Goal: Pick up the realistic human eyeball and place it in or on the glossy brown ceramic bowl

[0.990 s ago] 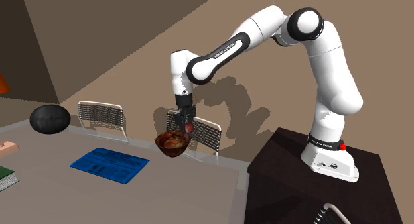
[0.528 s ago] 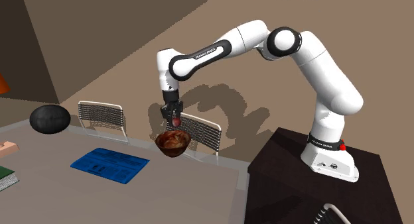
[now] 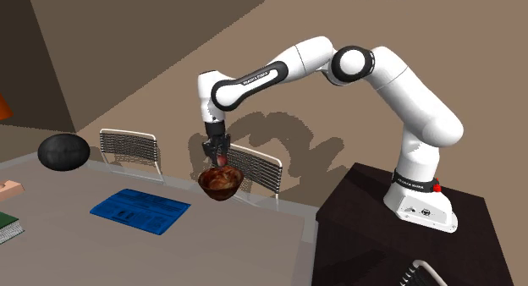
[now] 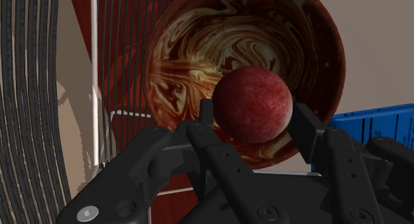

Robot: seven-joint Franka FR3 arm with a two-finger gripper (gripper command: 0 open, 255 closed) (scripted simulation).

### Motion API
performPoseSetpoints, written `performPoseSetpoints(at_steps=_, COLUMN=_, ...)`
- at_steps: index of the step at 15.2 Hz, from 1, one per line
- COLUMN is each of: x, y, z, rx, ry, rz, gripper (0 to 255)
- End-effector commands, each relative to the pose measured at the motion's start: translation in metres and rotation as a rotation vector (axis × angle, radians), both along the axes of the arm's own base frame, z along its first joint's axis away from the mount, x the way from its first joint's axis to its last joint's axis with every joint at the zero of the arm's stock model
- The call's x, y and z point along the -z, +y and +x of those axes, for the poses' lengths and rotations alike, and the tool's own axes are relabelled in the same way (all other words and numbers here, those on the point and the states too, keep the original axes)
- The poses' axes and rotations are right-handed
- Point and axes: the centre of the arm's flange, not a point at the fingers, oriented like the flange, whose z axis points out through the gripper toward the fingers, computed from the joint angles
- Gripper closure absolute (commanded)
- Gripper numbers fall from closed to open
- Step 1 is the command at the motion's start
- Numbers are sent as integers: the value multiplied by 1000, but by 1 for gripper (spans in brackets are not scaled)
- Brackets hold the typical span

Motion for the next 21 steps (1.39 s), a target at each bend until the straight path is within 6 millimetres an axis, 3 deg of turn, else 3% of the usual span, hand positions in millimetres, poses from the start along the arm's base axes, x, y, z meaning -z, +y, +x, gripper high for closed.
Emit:
performPoseSetpoints(at_steps=1, x=11, y=1, z=1, rx=0, ry=-1, rz=0, gripper=255)
performPoseSetpoints(at_steps=7, x=45, y=1, z=1, rx=0, ry=-1, rz=0, gripper=255)
performPoseSetpoints(at_steps=15, x=45, y=1, z=1, rx=0, ry=-1, rz=0, gripper=255)
performPoseSetpoints(at_steps=16, x=45, y=1, z=1, rx=0, ry=-1, rz=0, gripper=0)
performPoseSetpoints(at_steps=21, x=45, y=1, z=1, rx=0, ry=-1, rz=0, gripper=0)
